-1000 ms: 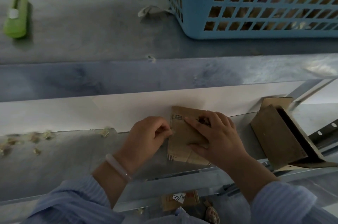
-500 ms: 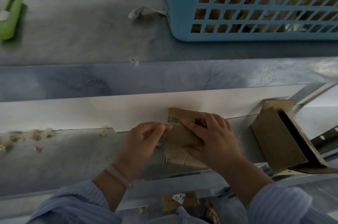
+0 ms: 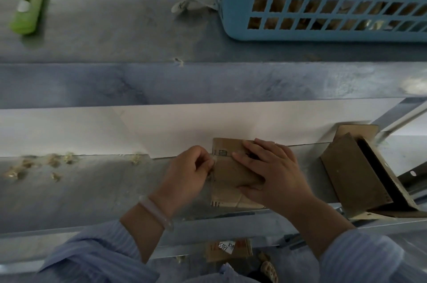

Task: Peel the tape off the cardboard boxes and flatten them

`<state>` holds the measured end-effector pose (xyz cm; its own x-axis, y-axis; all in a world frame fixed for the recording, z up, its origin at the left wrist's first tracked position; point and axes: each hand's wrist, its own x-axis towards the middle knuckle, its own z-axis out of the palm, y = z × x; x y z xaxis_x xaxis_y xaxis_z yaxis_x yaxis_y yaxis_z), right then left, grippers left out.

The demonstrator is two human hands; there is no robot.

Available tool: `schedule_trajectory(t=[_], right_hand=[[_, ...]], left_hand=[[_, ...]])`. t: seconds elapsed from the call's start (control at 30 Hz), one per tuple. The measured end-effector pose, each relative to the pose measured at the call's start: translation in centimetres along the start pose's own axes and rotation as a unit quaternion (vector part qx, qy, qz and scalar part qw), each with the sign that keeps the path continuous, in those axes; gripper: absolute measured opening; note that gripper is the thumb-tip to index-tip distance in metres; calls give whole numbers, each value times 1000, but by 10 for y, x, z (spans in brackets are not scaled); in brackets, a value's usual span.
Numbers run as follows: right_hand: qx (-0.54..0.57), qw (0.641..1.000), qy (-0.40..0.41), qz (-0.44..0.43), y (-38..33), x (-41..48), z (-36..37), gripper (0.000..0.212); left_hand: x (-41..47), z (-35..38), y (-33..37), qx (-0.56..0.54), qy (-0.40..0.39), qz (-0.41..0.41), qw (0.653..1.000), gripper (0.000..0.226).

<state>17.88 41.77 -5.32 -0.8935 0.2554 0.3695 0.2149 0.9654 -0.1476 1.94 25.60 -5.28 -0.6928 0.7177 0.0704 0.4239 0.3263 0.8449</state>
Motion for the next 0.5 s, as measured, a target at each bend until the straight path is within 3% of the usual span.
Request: schedule_trajectory(t=[0.1,0.23,0.4,0.5], right_hand=[[10,1000,2,-3,0,-3,0,68],[11,1000,1,-5,1,-4,0,69],[18,1000,2,-13,6,-8,-1,71],[25,1000,8,-6,4,-7,-1,71]], left_hand=[[-3,9,-6,-31,29,3,999,27],[-6,16,-7,-114,48,-75,989,24],[-14,2,-3,-343,-18,-147,927,19],[-17,5,-19,-248,-73,-123,958,27]])
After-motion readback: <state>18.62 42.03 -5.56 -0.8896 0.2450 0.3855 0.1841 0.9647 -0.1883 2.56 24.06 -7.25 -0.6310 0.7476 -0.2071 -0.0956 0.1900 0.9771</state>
